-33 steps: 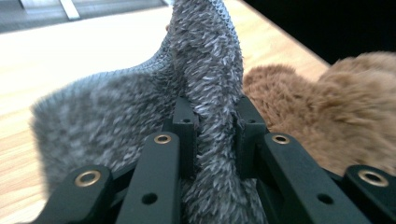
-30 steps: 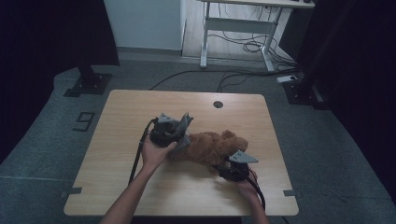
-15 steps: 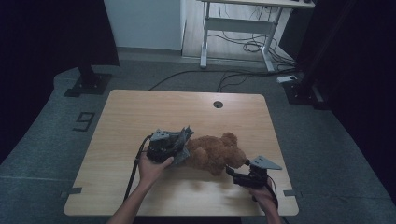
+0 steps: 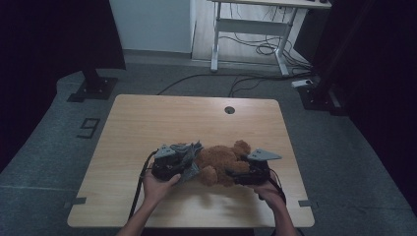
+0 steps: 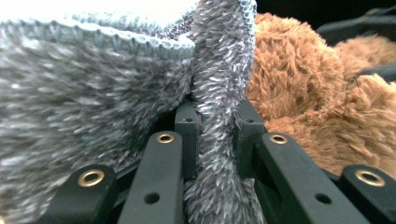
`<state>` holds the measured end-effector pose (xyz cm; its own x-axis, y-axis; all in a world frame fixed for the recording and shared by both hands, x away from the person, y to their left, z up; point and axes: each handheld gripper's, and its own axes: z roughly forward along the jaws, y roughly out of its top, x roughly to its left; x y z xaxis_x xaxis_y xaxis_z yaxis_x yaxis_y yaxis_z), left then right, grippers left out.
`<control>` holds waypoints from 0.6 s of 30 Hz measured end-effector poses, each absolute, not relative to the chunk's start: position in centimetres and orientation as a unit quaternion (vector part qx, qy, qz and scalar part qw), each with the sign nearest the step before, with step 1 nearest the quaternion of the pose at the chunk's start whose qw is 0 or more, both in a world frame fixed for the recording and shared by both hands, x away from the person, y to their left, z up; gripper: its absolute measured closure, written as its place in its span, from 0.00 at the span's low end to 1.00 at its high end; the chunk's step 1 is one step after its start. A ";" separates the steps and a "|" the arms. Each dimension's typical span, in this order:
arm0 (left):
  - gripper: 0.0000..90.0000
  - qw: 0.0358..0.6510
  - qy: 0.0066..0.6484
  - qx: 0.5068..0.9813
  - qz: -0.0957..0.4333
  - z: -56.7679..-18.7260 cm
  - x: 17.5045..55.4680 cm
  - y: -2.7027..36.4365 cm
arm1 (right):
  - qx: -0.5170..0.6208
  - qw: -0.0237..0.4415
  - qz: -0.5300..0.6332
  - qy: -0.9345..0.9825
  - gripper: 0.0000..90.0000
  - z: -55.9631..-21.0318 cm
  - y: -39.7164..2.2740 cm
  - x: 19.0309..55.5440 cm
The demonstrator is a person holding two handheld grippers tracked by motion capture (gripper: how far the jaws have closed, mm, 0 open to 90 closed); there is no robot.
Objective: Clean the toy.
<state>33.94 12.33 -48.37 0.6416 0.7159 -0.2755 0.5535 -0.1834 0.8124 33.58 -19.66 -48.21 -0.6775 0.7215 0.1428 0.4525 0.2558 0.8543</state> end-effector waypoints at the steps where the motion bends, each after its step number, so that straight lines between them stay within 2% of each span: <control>1: 0.85 0.487 0.414 0.764 0.084 -48.4 33.9 12.4 | 0.379 0.135 0.467 0.787 0.15 -49.0 -19.3 33.7; 4: 0.85 0.487 0.412 0.766 0.086 -48.6 33.9 12.2 | 0.396 0.118 0.445 0.794 0.17 -51.3 -18.8 34.1; 7: 0.85 0.485 0.412 0.765 0.099 -48.7 33.8 11.9 | 0.413 0.110 0.462 0.777 0.27 -52.4 -19.0 34.3; 10: 0.85 0.485 0.418 0.762 0.101 -48.7 33.9 11.6 | 0.411 0.143 0.452 0.779 0.34 -52.3 -18.6 34.4; 15: 0.84 0.493 0.427 0.753 0.084 -48.8 33.6 11.6 | 0.412 0.194 0.441 0.773 0.39 -52.3 -18.3 35.0; 18: 0.83 0.502 0.425 0.749 0.074 -47.7 33.0 12.3 | 0.405 0.198 0.449 0.772 0.40 -52.6 -18.5 34.7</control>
